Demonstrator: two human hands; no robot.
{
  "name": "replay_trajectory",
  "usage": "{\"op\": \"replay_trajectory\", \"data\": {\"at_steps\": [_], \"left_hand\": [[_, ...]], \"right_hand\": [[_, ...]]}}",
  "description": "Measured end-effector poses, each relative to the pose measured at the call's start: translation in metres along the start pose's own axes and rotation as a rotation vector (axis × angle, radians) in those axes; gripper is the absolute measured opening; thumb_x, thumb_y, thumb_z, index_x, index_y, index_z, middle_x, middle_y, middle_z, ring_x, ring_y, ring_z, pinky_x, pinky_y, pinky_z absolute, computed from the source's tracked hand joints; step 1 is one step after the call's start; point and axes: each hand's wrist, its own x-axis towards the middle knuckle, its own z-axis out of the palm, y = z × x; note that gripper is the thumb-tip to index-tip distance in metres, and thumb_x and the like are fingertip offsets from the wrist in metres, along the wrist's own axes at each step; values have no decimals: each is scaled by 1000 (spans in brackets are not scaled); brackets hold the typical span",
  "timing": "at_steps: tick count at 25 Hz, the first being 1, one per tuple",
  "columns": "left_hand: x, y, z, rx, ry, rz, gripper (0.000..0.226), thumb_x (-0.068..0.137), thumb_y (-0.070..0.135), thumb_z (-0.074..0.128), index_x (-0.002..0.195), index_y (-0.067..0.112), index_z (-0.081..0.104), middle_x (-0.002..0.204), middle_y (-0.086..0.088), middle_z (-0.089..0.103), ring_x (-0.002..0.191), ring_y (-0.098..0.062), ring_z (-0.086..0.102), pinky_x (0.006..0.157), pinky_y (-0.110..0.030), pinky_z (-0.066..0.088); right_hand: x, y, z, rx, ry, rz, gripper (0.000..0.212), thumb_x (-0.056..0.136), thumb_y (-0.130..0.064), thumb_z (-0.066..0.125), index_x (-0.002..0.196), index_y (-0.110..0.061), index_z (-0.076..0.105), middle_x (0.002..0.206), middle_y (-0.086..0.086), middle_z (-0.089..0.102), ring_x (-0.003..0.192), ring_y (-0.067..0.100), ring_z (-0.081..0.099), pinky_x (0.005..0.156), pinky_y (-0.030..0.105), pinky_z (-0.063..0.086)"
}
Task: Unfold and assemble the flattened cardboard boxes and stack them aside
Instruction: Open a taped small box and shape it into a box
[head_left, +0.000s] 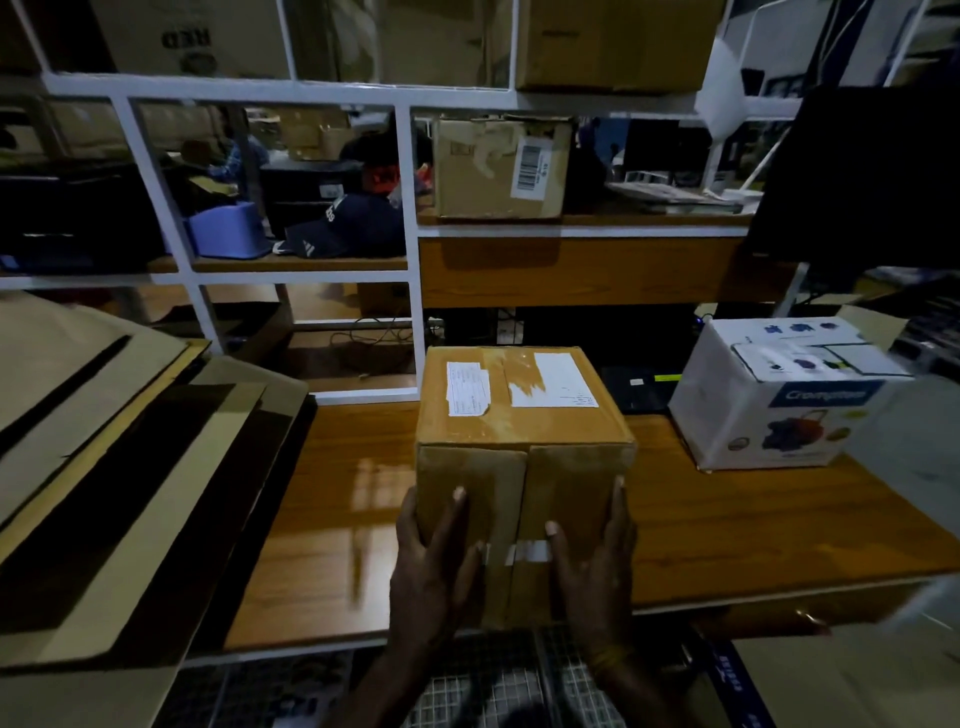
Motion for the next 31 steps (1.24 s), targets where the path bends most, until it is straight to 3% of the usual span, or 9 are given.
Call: {"op": "replay_trajectory", "data": {"at_steps": [3,5,9,11,14,17,23,28,31], "left_hand": [[-1,-2,16,35,20,-6,84,85,29,74,150,47,25,160,-12,16,137,-28,38,84,-48,58],[13,12,19,94,48,-58,85,83,30,75,150,47,25,162,-8,11,141,-27,32,75,-47,60],[63,41,27,278,62,-114,66,90,40,65,148,45,34,165,2,-6,139,-32,35,64,-37,60],[93,42,36,395,32,-113,59,95,46,54,149,46,30,164,8,-11,131,-33,44,63,-35,57],[121,24,53,496,-88,-143,54,98,57,31,150,48,21,163,13,-11,132,-35,42,78,-39,55],[131,0,71,520,-205,-234,64,91,70,12,148,47,27,164,13,3,135,-31,41,100,-44,44],[152,-13,88,423,-341,-293,56,86,73,40,135,48,51,155,18,32,130,-16,48,95,-47,50],[156,9,107,442,-467,-314,73,75,86,31,140,54,38,158,22,21,137,-24,38,100,-44,44],[156,15,107,432,-584,-328,85,67,92,33,144,57,27,161,20,10,140,-33,28,100,-47,41]], "right_hand": [[6,7,1,-42,-18,26,85,81,-45,64,150,-44,13,152,12,32,130,23,43,73,1,36],[22,3,2,-75,16,-8,82,84,-46,63,151,-45,16,148,9,35,124,16,43,73,-1,35],[77,-7,5,-252,25,-72,75,91,-48,61,151,-53,16,135,11,42,112,25,51,80,32,50],[106,-11,10,-404,-49,-70,74,92,-49,58,151,-53,14,135,14,40,112,29,49,87,40,50],[127,0,24,-496,-210,-52,68,95,-54,49,151,-53,11,144,15,32,123,31,43,96,42,47],[129,22,32,-544,-315,-16,58,99,-54,39,152,-49,16,145,12,34,119,25,47,93,36,48],[157,38,26,-527,-339,17,48,101,-48,40,148,-40,36,138,7,42,114,18,49,88,26,47],[168,52,2,-543,-425,122,61,94,-62,42,150,-45,24,150,6,28,131,22,37,104,34,41],[177,58,-15,-501,-608,154,78,86,-70,51,151,-49,14,158,2,8,142,29,23,113,43,34]]}}
